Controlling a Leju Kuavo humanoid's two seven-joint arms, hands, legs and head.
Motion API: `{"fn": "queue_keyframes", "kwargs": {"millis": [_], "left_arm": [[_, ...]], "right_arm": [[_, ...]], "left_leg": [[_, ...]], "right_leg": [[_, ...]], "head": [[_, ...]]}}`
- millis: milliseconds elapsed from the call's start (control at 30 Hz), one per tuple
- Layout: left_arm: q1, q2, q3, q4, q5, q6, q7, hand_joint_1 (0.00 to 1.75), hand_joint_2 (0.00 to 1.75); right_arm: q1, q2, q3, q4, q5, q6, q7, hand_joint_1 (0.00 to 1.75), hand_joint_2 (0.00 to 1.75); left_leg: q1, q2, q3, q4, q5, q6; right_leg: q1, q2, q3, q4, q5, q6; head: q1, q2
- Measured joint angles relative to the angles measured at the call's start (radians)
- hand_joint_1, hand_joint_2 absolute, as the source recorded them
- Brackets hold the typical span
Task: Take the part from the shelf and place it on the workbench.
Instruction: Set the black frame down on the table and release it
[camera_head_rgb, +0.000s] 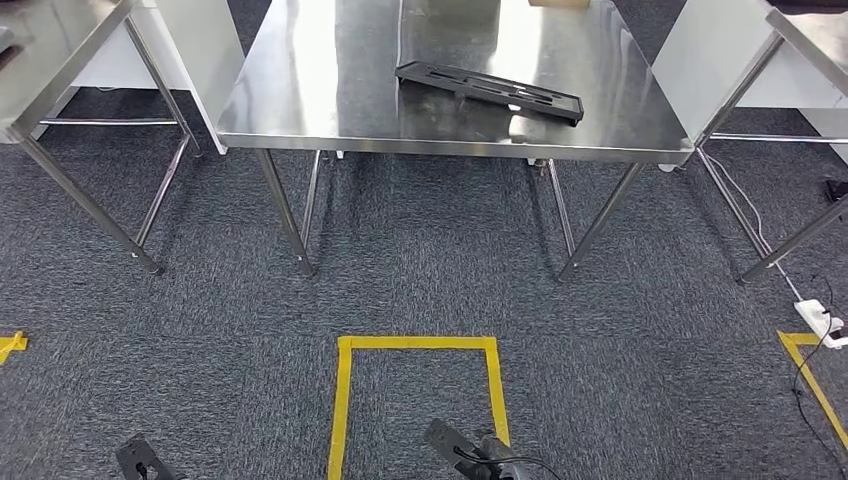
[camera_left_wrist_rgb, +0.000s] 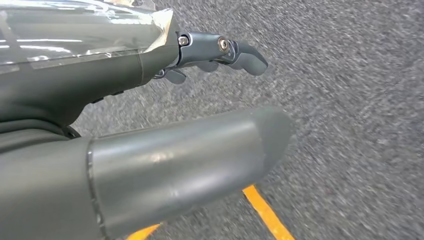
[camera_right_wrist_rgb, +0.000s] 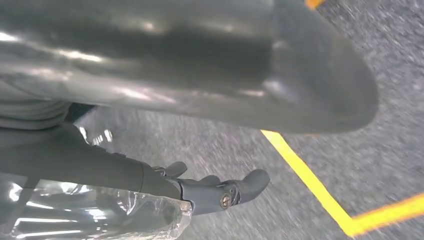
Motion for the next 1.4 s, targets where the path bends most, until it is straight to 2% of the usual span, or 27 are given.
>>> {"fn": "queue_keyframes", "kwargs": {"millis": [33, 100, 167, 233, 300, 333, 367, 433, 467, 500, 533, 567, 600, 667, 733, 833, 900, 967, 1000, 1033, 1067, 1133, 1167, 1233, 1300, 1333, 1400], "left_arm": [[0.000, 0.000, -0.004, 0.001, -0.001, 0.000, 0.002, 0.00, 0.00], [-0.001, -0.001, -0.010, 0.002, -0.005, 0.000, 0.004, 0.00, 0.00], [-0.006, -0.005, -0.018, 0.003, -0.012, 0.004, 0.005, 0.00, 0.00], [-0.012, -0.011, -0.028, 0.006, -0.018, 0.012, 0.008, 0.00, 0.00], [-0.016, -0.014, -0.036, 0.010, -0.024, 0.020, 0.018, 0.00, 0.00], [-0.018, -0.015, -0.039, 0.012, -0.024, 0.024, 0.023, 0.00, 0.00], [-0.019, -0.015, -0.040, 0.013, -0.021, 0.027, 0.028, 0.00, 0.00], [-0.021, -0.014, -0.041, 0.014, -0.012, 0.033, 0.027, 0.00, 0.00], [-0.022, -0.014, -0.041, 0.014, -0.011, 0.033, 0.023, 0.00, 0.00], [-0.022, -0.013, -0.043, 0.015, -0.014, 0.033, 0.018, 0.00, 0.00], [-0.022, -0.013, -0.046, 0.015, -0.019, 0.034, 0.013, 0.00, 0.00], [-0.022, -0.013, -0.050, 0.016, -0.022, 0.036, 0.005, 0.00, 0.00], [-0.023, -0.013, -0.053, 0.016, -0.021, 0.038, -0.006, 0.00, 0.00], [-0.026, -0.013, -0.057, 0.016, -0.010, 0.045, -0.028, 0.00, 0.00], [-0.025, -0.013, -0.057, 0.016, 0.002, 0.052, -0.037, 0.00, 0.00], [-0.017, -0.017, -0.056, 0.016, 0.025, 0.055, -0.051, 0.00, 0.00], [-0.014, -0.023, -0.054, 0.016, 0.039, 0.056, -0.063, 0.00, 0.00], [-0.012, -0.027, -0.052, 0.016, 0.043, 0.056, -0.069, 0.00, 0.00], [-0.010, -0.028, -0.051, 0.016, 0.044, 0.056, -0.070, 0.00, 0.00], [-0.007, -0.029, -0.050, 0.016, 0.044, 0.056, -0.071, 0.00, 0.00], [-0.006, -0.029, -0.049, 0.016, 0.044, 0.056, -0.072, 0.00, 0.00], [-0.003, -0.030, -0.047, 0.016, 0.044, 0.057, -0.073, 0.00, 0.00], [-0.003, -0.031, -0.047, 0.016, 0.044, 0.058, -0.073, 0.00, 0.00], [-0.003, -0.033, -0.046, 0.015, 0.044, 0.061, -0.073, 0.00, 0.00], [-0.002, -0.035, -0.046, 0.016, 0.045, 0.063, -0.074, 0.00, 0.00], [-0.001, -0.035, -0.046, 0.016, 0.045, 0.064, -0.074, 0.00, 0.00], [0.000, -0.036, -0.045, 0.016, 0.054, 0.067, -0.076, 0.00, 0.00]], "right_arm": [[0.000, -0.002, 0.000, 0.001, -0.003, -0.005, -0.001, 0.00, 0.00], [-0.001, -0.006, 0.000, 0.004, 0.012, -0.014, -0.002, 0.00, 0.00], [-0.005, -0.010, 0.002, 0.006, 0.022, -0.017, -0.002, 0.00, 0.00], [-0.003, -0.013, 0.001, 0.007, 0.013, -0.017, -0.002, 0.00, 0.00], [0.003, -0.014, 0.000, 0.009, -0.001, -0.020, -0.006, 0.00, 0.00], [0.006, -0.014, -0.002, 0.010, -0.008, -0.024, -0.010, 0.00, 0.00], [0.007, -0.013, -0.005, 0.011, -0.016, -0.029, -0.013, 0.00, 0.00], [0.008, -0.012, -0.013, 0.012, -0.025, -0.036, -0.013, 0.00, 0.00], [0.009, -0.012, -0.016, 0.013, -0.027, -0.038, -0.008, 0.00, 0.00], [0.010, -0.013, -0.019, 0.014, -0.029, -0.039, -0.002, 0.00, 0.00], [0.011, -0.013, -0.023, 0.015, -0.033, -0.039, 0.004, 0.00, 0.00], [0.013, -0.014, -0.028, 0.016, -0.039, -0.039, 0.006, 0.00, 0.00], [0.015, -0.013, -0.033, 0.016, -0.044, -0.040, 0.005, 0.00, 0.00], [0.015, -0.013, -0.044, 0.016, -0.053, -0.040, -0.009, 0.00, 0.00], [0.015, -0.012, -0.054, 0.016, -0.059, -0.038, -0.027, 0.00, 0.00], [0.016, -0.007, -0.062, 0.017, -0.051, -0.030, -0.046, 0.00, 0.00], [0.017, -0.006, -0.062, 0.018, -0.041, -0.029, -0.052, 0.00, 0.00], [0.017, -0.005, -0.062, 0.018, -0.038, -0.029, -0.053, 0.00, 0.00], [0.017, -0.005, -0.062, 0.018, -0.037, -0.029, -0.054, 0.00, 0.00], [0.017, -0.005, -0.062, 0.018, -0.037, -0.029, -0.054, 0.00, 0.00], [0.017, -0.005, -0.062, 0.018, -0.037, -0.029, -0.054, 0.00, 0.00], [0.015, -0.006, -0.062, 0.018, -0.036, -0.029, -0.055, 0.00, 0.00], [0.013, -0.006, -0.062, 0.018, -0.035, -0.029, -0.055, 0.00, 0.00], [0.011, -0.006, -0.062, 0.018, -0.033, -0.029, -0.056, 0.00, 0.00], [0.012, -0.004, -0.062, 0.018, -0.035, -0.029, -0.060, 0.00, 0.00], [0.012, -0.004, -0.062, 0.018, -0.039, -0.028, -0.063, 0.00, 0.00], [0.012, -0.002, -0.064, 0.018, -0.044, -0.024, -0.071, 0.00, 0.00]], "left_leg": [[-0.001, 0.001, -0.013, 0.000, 0.010, -0.001], [-0.002, 0.001, -0.035, 0.001, 0.029, -0.005], [-0.004, 0.002, -0.050, 0.001, 0.048, -0.015], [-0.006, 0.002, -0.056, -0.006, 0.070, -0.026], [-0.005, 0.001, -0.060, -0.015, 0.084, -0.038], [-0.005, 0.000, -0.067, -0.007, 0.070, -0.043], [-0.005, -0.001, -0.078, 0.019, 0.037, -0.047], [-0.003, -0.002, -0.111, 0.136, -0.065, -0.053], [-0.002, -0.002, -0.125, 0.207, -0.104, -0.057], [-0.001, -0.003, -0.130, 0.261, -0.121, -0.060], [0.002, -0.002, -0.119, 0.283, -0.117, -0.062], [0.004, -0.002, -0.091, 0.268, -0.097, -0.064], [0.007, -0.002, -0.045, 0.217, -0.074, -0.064], [0.009, -0.004, 0.053, 0.084, -0.059, -0.062], [0.005, -0.007, 0.093, 0.013, -0.070, -0.057], [0.002, -0.006, 0.076, -0.002, -0.055, -0.034], [0.004, -0.003, 0.051, -0.008, -0.031, -0.010], [0.002, -0.001, 0.019, -0.008, -0.007, -0.003], [0.001, 0.000, 0.004, -0.007, 0.006, -0.003], [0.001, 0.002, -0.012, -0.007, 0.018, -0.004], [0.002, 0.003, -0.026, -0.007, 0.030, -0.007], [0.003, 0.004, -0.054, -0.006, 0.055, -0.015], [0.003, 0.003, -0.064, -0.006, 0.067, -0.020], [0.001, 0.003, -0.073, -0.010, 0.093, -0.032], [0.002, 0.003, -0.075, -0.020, 0.116, -0.044], [0.004, 0.002, -0.079, -0.019, 0.112, -0.050], [0.007, 0.000, -0.096, 0.026, 0.040, -0.059]], "right_leg": [[0.000, 0.000, 0.018, 0.006, 0.006, 0.008], [0.001, 0.000, 0.105, -0.089, 0.043, 0.021], [0.006, 0.001, 0.209, -0.243, 0.049, 0.017], [0.015, 0.003, 0.251, -0.319, 0.040, 0.005], [0.010, 0.003, 0.239, -0.324, 0.055, -0.007], [0.005, 0.002, 0.232, -0.326, 0.065, -0.016], [0.000, 0.001, 0.223, -0.328, 0.076, -0.029], [-0.001, -0.001, 0.202, -0.326, 0.097, -0.046], [0.001, -0.002, 0.190, -0.324, 0.106, -0.051], [0.003, -0.003, 0.179, -0.322, 0.114, -0.051], [0.004, -0.004, 0.167, -0.318, 0.122, -0.050], [0.004, -0.005, 0.156, -0.314, 0.128, -0.047], [0.004, -0.005, 0.145, -0.307, 0.132, -0.043], [0.007, -0.004, 0.126, -0.292, 0.139, -0.035], [0.009, -0.004, 0.112, -0.282, 0.149, -0.020], [0.008, -0.003, 0.089, -0.271, 0.152, 0.001], [0.008, -0.002, 0.058, -0.210, 0.091, -0.006], [0.007, 0.000, 0.026, -0.085, 0.007, -0.014], [0.006, 0.000, 0.020, -0.028, -0.016, -0.011], [0.005, 0.001, 0.025, 0.007, -0.018, -0.002], [0.003, 0.000, 0.047, 0.005, -0.001, 0.010], [-0.001, 0.001, 0.143, -0.102, 0.041, 0.027], [0.001, 0.001, 0.205, -0.189, 0.041, 0.025], [0.007, 0.005, 0.281, -0.310, 0.021, 0.011], [0.012, 0.007, 0.279, -0.329, 0.023, -0.002], [0.008, 0.005, 0.269, -0.328, 0.033, -0.010], [0.001, 0.001, 0.247, -0.328, 0.058, -0.035]], "head": [[0.000, 0.000], [0.000, 0.000], [-0.001, 0.000], [-0.001, 0.000], [-0.001, 0.000], [-0.002, 0.000], [-0.003, 0.000], [-0.005, 0.000], [-0.006, 0.000], [-0.006, 0.000], [-0.006, 0.000], [-0.006, 0.000], [-0.006, 0.000], [-0.005, 0.000], [-0.004, 0.000], [-0.003, 0.000], [0.000, 0.000], [0.002, 0.000], [0.002, 0.000], [0.002, 0.000], [0.002, 0.000], [0.002, 0.000], [0.002, 0.000], [0.001, 0.000], [-0.001, 0.000], [-0.001, 0.000], [-0.003, 0.000]]}}
